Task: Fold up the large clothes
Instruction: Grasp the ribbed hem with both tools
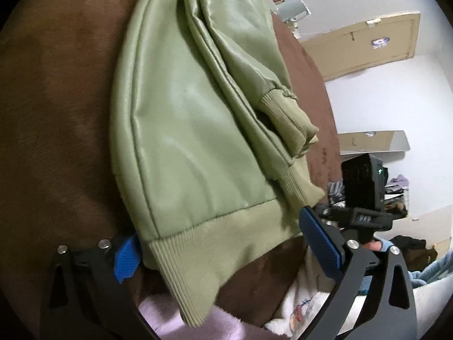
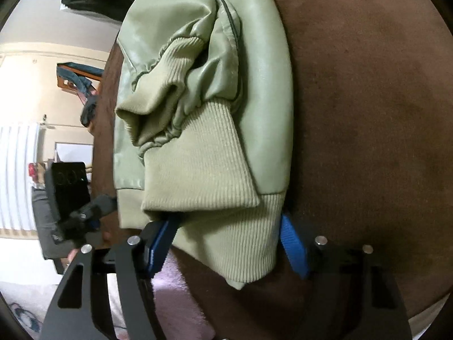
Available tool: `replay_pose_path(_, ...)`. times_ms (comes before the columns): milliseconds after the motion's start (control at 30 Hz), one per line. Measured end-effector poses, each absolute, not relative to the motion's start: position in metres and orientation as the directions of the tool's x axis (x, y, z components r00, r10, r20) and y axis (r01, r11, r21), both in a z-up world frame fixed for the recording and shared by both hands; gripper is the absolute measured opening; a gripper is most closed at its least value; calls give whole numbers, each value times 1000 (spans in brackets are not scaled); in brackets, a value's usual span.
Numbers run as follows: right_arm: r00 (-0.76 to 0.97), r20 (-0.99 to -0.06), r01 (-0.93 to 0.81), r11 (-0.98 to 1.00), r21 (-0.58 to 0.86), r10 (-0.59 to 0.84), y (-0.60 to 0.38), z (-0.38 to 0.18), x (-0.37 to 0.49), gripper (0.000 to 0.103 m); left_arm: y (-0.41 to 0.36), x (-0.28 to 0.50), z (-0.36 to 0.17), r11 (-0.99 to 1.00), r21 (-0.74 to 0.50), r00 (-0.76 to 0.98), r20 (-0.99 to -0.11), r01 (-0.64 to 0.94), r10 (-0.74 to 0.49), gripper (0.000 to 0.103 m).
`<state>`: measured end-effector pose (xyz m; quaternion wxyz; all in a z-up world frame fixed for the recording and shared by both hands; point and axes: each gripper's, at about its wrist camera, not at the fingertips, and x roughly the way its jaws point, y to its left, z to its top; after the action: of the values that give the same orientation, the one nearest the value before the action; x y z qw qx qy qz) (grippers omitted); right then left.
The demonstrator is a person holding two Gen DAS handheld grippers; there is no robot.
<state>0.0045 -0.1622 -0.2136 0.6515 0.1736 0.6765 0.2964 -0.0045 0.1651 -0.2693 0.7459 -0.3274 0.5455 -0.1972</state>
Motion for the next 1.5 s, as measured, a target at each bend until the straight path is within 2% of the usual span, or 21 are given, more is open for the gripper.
replay_pose_path(133,-93,-779,-130,768,627,621,-166,-219,7,66,157,-1,-273,713,-697,337,-692,-78,-639,89)
replay_pose_path(167,-89,-784,-136,773,620,614,-165,-218,7,65,155,-1,-272,721,-688,333,-700,-78,-632,85)
replay_pose_path(200,-85,-791,-144,778,611,606,-166,-219,6,62,155,-1,-272,731,-678,328,-709,-76,-624,74)
replay_pose_path(267,-73,-798,-153,784,601,598,-162,-219,2,52,154,0,-270,755,-651,315,-735,-78,-600,59)
replay_pose_path(300,-67,-796,-153,782,604,602,-161,-218,2,43,156,0,-268,760,-645,315,-740,-81,-594,47)
replay_pose_path(400,-53,-791,-161,777,609,609,-160,-216,-2,33,152,0,-258,761,-647,329,-729,-46,-600,35)
replay_pose_path(500,-27,-780,-186,763,619,626,-166,-209,-5,25,142,4,-246,777,-629,336,-731,6,-594,30)
replay_pose_path(633,10,-757,-196,744,639,653,-173,-200,-7,19,138,8,-242,790,-611,345,-732,48,-587,25)
replay_pose_path(1000,89,-739,-283,729,624,668,-179,-156,-20,17,131,-18,-207,833,-542,437,-726,109,-530,22)
replay_pose_path(1300,21,-763,-252,742,621,646,-196,-148,-61,17,131,-56,-198,817,-569,369,-742,96,-560,22)
replay_pose_path(1500,48,-750,-251,735,630,660,-199,-143,-61,17,136,-51,-200,814,-576,407,-726,80,-554,22)
